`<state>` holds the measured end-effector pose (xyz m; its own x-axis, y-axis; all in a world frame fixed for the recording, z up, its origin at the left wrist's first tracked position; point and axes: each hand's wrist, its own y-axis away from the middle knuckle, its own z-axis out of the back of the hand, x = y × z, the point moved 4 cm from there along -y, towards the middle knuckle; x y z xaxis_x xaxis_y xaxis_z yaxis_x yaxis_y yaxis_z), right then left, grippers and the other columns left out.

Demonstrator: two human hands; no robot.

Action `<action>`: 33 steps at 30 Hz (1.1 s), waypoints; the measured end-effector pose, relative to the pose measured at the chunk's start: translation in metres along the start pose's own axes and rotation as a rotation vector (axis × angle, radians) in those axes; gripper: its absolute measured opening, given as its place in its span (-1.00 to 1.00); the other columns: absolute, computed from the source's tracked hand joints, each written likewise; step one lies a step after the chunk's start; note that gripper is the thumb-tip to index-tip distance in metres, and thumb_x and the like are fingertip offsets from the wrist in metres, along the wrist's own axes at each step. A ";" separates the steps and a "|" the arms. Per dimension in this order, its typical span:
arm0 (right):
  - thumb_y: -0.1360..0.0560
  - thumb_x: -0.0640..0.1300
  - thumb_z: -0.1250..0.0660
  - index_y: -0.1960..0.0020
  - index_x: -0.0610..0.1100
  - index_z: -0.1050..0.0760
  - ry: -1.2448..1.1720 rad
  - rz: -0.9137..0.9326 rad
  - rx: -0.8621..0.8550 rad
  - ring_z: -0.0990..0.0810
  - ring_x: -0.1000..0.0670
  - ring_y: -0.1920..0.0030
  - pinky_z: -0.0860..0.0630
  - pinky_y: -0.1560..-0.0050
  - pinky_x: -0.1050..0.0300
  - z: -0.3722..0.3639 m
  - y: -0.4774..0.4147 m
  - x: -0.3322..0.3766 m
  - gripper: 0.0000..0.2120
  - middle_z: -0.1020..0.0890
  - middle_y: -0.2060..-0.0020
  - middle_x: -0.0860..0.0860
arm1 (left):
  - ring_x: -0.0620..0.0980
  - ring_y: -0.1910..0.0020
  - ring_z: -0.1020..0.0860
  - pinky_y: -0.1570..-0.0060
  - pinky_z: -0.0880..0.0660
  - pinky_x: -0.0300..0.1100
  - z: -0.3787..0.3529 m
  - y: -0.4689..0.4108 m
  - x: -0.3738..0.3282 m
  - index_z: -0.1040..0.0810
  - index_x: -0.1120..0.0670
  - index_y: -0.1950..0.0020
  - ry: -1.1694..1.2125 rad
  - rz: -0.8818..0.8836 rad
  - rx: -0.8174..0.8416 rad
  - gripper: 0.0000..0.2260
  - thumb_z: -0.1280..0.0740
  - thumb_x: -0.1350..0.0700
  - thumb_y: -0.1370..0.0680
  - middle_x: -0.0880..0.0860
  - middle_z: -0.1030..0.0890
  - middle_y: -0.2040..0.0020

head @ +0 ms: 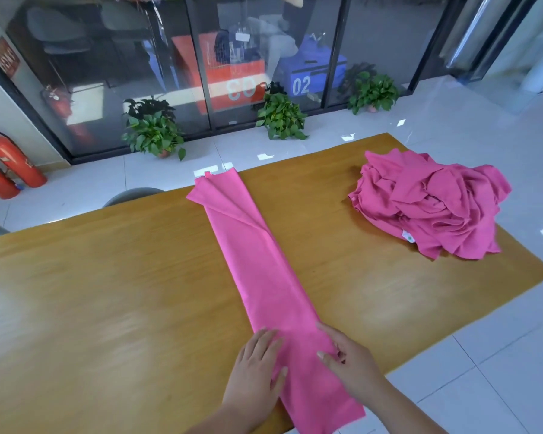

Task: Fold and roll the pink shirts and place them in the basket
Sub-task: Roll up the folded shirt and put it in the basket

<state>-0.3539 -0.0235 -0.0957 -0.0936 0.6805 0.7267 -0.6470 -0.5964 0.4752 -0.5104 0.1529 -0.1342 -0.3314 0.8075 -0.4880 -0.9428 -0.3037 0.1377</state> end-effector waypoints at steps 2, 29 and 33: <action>-0.60 -0.08 -0.48 -0.44 0.49 -0.41 -0.033 -0.006 -0.048 -0.52 0.29 -0.37 -0.49 -0.41 0.19 0.003 0.007 -0.005 -0.39 -0.56 -0.37 0.37 | -0.08 -0.68 -0.12 -0.54 -0.36 0.05 -0.015 0.017 -0.001 -0.28 -0.13 -0.66 -0.028 -0.072 0.041 -0.42 -0.23 -0.21 -0.64 -0.15 -0.22 -0.67; -0.63 -0.26 -0.42 -0.13 0.09 -0.73 -0.247 0.117 -0.001 -0.74 0.04 0.09 -0.64 0.13 0.25 0.028 0.061 -0.079 -0.73 -0.75 -0.02 0.04 | 0.01 -0.49 -0.38 -0.47 -0.38 0.01 -0.068 0.111 -0.115 -0.27 -0.06 -0.62 -0.150 0.460 -0.218 -0.45 -0.25 -0.10 -0.63 -0.09 -0.38 -0.52; -0.62 -0.22 -0.44 -0.19 0.08 -0.72 -0.304 0.163 -0.032 -0.74 0.07 0.14 -0.65 0.11 0.18 0.029 0.062 -0.078 -0.75 -0.77 0.10 0.09 | -0.06 -0.31 -0.46 -0.29 -0.46 -0.07 -0.072 0.122 -0.118 -0.29 -0.12 -0.58 0.107 0.680 -0.352 -0.50 -0.25 -0.20 -0.66 -0.16 -0.44 -0.32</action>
<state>-0.3652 -0.1258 -0.1087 0.0289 0.4161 0.9088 -0.6660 -0.6700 0.3280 -0.5833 -0.0156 -0.1219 -0.8112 0.3374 -0.4776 -0.4594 -0.8731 0.1635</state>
